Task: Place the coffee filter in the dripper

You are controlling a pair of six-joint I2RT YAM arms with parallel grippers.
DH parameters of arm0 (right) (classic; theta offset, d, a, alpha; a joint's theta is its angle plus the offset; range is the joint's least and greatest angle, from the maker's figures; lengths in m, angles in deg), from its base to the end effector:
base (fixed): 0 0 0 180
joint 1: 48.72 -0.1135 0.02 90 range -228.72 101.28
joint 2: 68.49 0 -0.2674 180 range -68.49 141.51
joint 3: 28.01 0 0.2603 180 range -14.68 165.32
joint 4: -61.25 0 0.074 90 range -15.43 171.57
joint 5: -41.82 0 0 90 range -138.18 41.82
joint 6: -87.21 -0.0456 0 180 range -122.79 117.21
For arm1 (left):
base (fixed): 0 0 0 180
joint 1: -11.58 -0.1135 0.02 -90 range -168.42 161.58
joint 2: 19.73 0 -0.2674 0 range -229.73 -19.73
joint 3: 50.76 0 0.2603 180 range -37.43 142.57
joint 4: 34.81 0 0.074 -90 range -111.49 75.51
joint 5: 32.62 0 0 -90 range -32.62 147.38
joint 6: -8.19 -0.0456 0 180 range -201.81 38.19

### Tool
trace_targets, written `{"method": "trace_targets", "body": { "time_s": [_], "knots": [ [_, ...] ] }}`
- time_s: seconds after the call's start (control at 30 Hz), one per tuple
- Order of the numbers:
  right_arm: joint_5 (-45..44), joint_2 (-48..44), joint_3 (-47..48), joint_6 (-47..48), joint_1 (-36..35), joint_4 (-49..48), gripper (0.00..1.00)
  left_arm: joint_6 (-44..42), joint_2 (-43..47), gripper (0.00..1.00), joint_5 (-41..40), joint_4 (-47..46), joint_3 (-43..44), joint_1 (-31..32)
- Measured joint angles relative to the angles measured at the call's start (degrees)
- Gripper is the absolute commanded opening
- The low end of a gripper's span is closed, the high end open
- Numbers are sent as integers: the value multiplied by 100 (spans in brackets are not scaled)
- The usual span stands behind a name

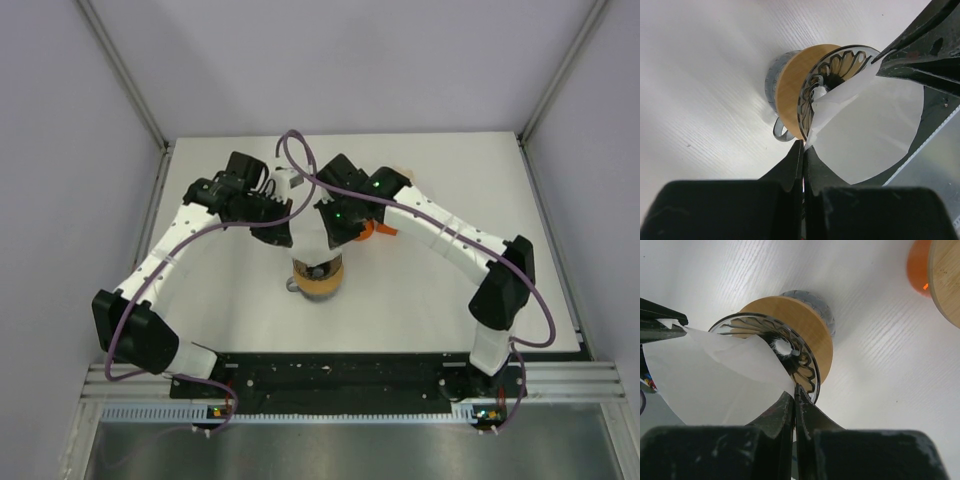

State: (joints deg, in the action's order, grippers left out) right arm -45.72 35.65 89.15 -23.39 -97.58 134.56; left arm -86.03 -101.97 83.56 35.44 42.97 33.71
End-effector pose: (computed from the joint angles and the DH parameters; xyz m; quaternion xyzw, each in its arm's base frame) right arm 0.2605 0.3012 0.3276 -0.2412 0.9358 0.1631 0.1988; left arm 0.2690 -0.1311 0.3320 0.2732 0.8995 -0.2563 0.2251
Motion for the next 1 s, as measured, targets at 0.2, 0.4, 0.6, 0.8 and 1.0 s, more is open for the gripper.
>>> {"method": "trace_targets", "body": {
  "time_s": [0.2, 0.4, 0.6, 0.8, 1.0],
  "knots": [
    [201, -31, 0, 111, 31, -28, 27, -48, -70, 0, 107, 61, 9, 79],
    [293, -251, -208, 205, 61, -216, 25, -66, -177, 0, 273, 55, 9, 129],
    [476, -448, -769, 195, 66, -522, 0, -142, -205, 0, 343, 68, 9, 192],
    [492, -466, -979, 160, 101, -695, 5, -201, -205, 0, 234, 122, 4, 195],
    [503, -472, -970, 157, 131, -728, 33, -282, -205, 0, 149, 39, -61, 291]
  ]
}}
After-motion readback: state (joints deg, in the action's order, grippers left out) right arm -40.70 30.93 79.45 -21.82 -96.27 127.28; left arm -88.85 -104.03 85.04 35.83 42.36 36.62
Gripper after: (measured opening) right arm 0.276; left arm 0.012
